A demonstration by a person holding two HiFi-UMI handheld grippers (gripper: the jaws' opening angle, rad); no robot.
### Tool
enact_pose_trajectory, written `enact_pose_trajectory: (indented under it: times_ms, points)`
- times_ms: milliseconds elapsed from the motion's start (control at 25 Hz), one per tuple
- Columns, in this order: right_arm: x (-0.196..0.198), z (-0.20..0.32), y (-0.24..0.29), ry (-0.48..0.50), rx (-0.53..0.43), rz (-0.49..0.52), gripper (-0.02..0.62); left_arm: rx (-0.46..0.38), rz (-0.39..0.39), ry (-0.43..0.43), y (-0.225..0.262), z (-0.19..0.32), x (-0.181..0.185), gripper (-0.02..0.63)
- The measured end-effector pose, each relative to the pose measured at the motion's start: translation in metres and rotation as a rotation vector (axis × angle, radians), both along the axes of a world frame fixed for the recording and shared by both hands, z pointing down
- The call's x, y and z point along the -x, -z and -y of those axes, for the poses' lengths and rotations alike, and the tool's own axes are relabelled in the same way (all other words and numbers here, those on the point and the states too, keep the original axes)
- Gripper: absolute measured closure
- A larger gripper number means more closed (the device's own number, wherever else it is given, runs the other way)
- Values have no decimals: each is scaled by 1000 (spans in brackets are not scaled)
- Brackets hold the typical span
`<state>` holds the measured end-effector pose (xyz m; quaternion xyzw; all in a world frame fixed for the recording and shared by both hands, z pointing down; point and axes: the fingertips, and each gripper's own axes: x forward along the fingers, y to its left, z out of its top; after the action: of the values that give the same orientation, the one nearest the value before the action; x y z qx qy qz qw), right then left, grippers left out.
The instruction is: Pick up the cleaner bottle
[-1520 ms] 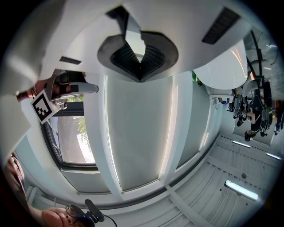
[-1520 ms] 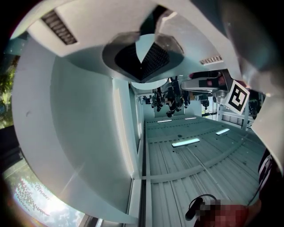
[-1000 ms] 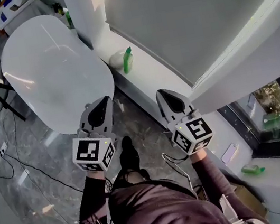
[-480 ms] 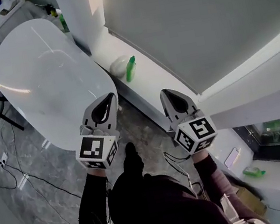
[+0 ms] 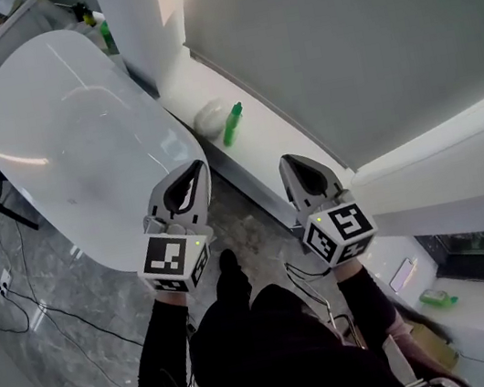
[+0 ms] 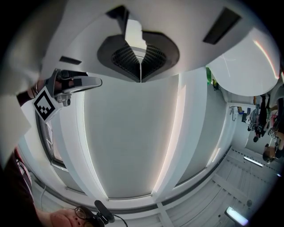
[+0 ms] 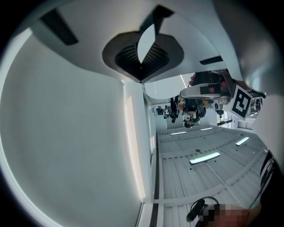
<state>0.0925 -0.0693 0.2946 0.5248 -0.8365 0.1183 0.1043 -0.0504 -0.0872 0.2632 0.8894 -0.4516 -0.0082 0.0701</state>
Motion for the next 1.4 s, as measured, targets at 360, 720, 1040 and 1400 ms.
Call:
enact_pose_trajectory:
  times_ms: [360, 720, 1040, 1400]
  points:
    - [8, 9, -17, -2, 37, -39, 594, 43, -11, -4, -28, 12, 9, 598]
    - [-1, 24, -33, -9, 72, -61, 594, 85, 26, 2, -58, 33, 1, 598]
    - [-19, 48, -70, -35, 86, -57, 594, 121, 53, -3, -101, 61, -18, 597]
    - [-26, 68, -123, -28, 119, -60, 594, 143, 106, -8, -163, 95, -43, 597]
